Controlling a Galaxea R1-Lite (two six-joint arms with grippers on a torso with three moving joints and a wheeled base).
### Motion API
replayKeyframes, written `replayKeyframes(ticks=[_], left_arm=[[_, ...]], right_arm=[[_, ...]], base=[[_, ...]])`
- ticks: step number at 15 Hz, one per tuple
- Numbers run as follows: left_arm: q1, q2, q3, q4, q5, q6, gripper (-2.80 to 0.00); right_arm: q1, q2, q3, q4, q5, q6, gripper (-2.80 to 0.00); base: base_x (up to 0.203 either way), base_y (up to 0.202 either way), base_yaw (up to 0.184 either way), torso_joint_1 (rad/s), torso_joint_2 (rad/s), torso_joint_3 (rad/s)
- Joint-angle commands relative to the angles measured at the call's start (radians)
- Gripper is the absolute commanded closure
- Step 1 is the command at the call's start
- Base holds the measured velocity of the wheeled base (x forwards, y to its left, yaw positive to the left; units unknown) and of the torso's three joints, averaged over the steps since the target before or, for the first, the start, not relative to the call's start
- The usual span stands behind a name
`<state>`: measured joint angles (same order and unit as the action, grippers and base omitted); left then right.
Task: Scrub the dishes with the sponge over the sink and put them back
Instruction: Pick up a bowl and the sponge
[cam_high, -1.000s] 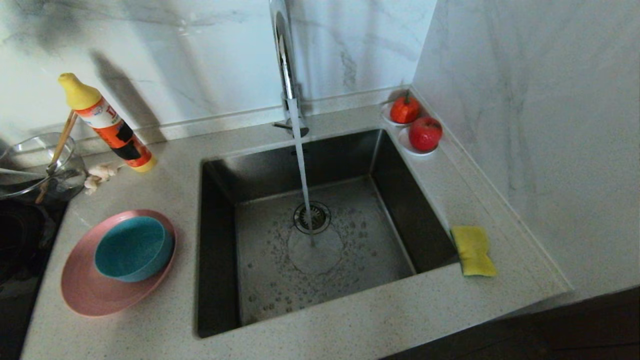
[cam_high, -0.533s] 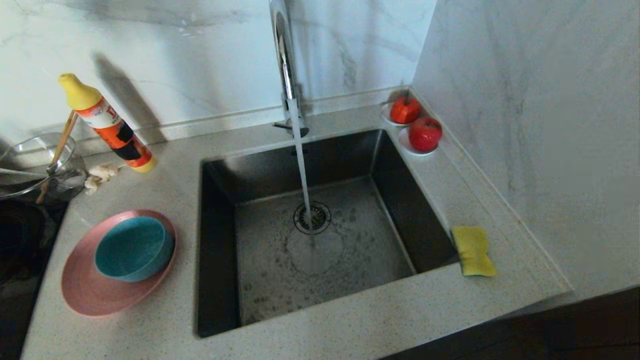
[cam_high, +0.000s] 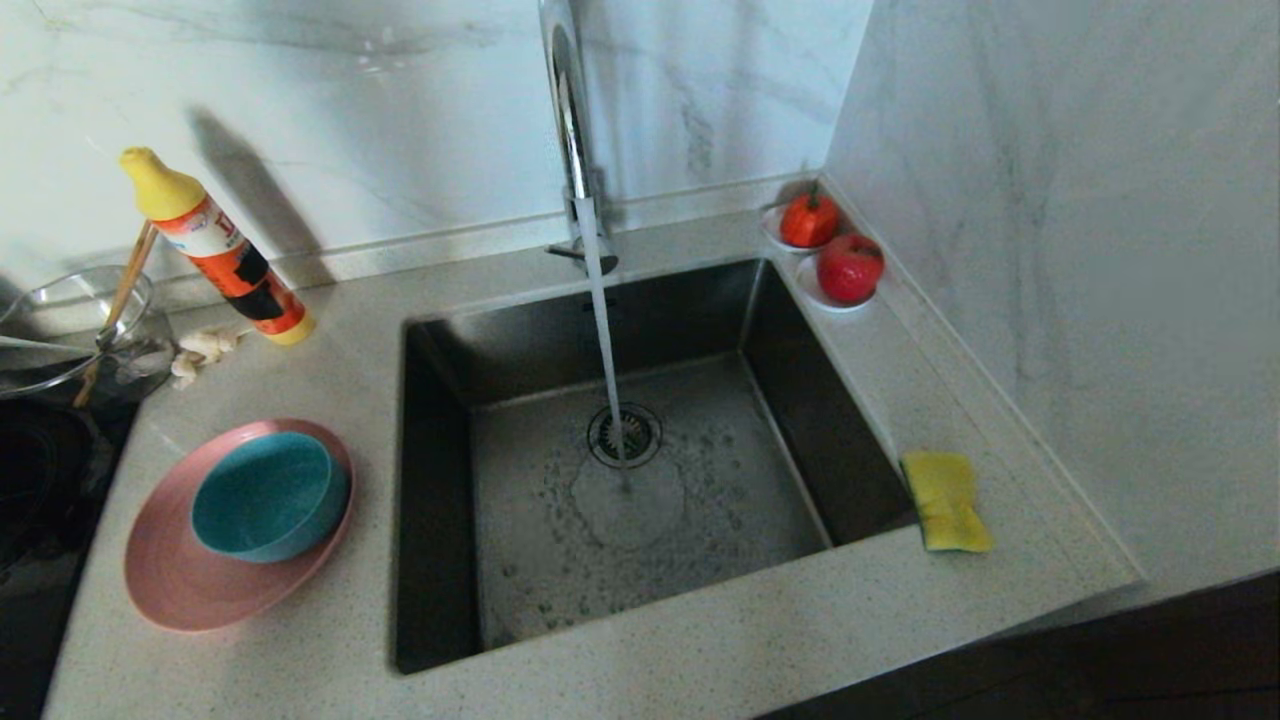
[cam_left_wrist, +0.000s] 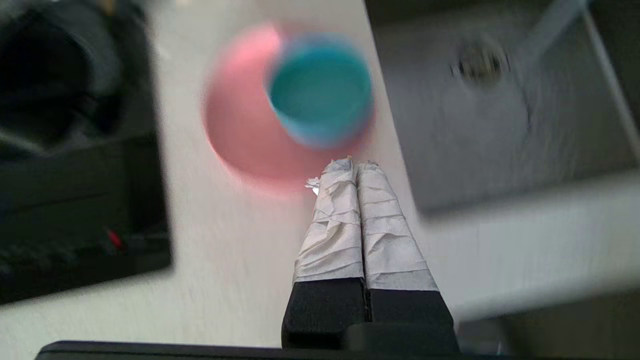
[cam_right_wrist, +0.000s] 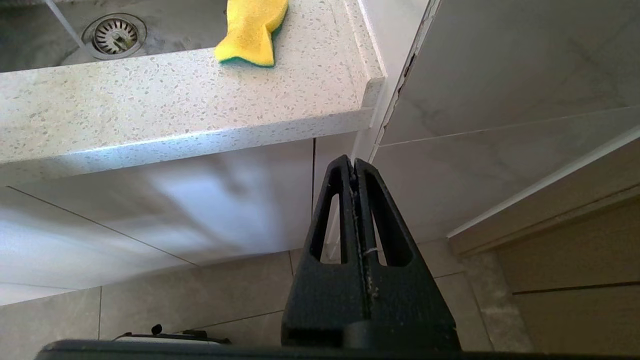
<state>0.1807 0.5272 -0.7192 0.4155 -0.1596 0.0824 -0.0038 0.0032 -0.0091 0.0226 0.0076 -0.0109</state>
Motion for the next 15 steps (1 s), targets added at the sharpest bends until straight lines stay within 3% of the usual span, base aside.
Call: replayKeyframes(ticks=[1, 3, 6, 9, 11, 15], left_arm=[[-0.065, -0.220, 0.152, 0.028, 0.002, 0.021, 0.00], [-0.085, -0.244, 0.281, 0.007, 0.029, 0.024, 0.00], [-0.135, -0.287, 0.481, -0.142, 0.104, 0.016, 0.00], [-0.157, -0.330, 0.629, -0.239, 0.139, 0.018, 0.00], [-0.166, -0.392, 0.669, -0.310, 0.148, -0.003, 0.00], [-0.176, -0.529, 0.690, -0.346, 0.135, 0.028, 0.00]], right_arm=[[0.000, 0.000, 0.000, 0.000, 0.000, -0.001, 0.00], [0.001, 0.000, 0.000, 0.000, 0.000, -0.001, 0.00], [0.001, 0.000, 0.000, 0.000, 0.000, 0.000, 0.00], [-0.001, 0.000, 0.000, 0.000, 0.000, -0.001, 0.00], [0.001, 0.000, 0.000, -0.001, 0.000, -0.001, 0.00], [0.000, 0.000, 0.000, 0.000, 0.000, 0.000, 0.00]], base=[[0.000, 0.000, 0.000, 0.000, 0.00, 0.000], [0.000, 0.000, 0.000, 0.000, 0.00, 0.000], [0.000, 0.000, 0.000, 0.000, 0.00, 0.000], [0.000, 0.000, 0.000, 0.000, 0.00, 0.000], [0.000, 0.000, 0.000, 0.000, 0.00, 0.000], [0.000, 0.000, 0.000, 0.000, 0.00, 0.000]])
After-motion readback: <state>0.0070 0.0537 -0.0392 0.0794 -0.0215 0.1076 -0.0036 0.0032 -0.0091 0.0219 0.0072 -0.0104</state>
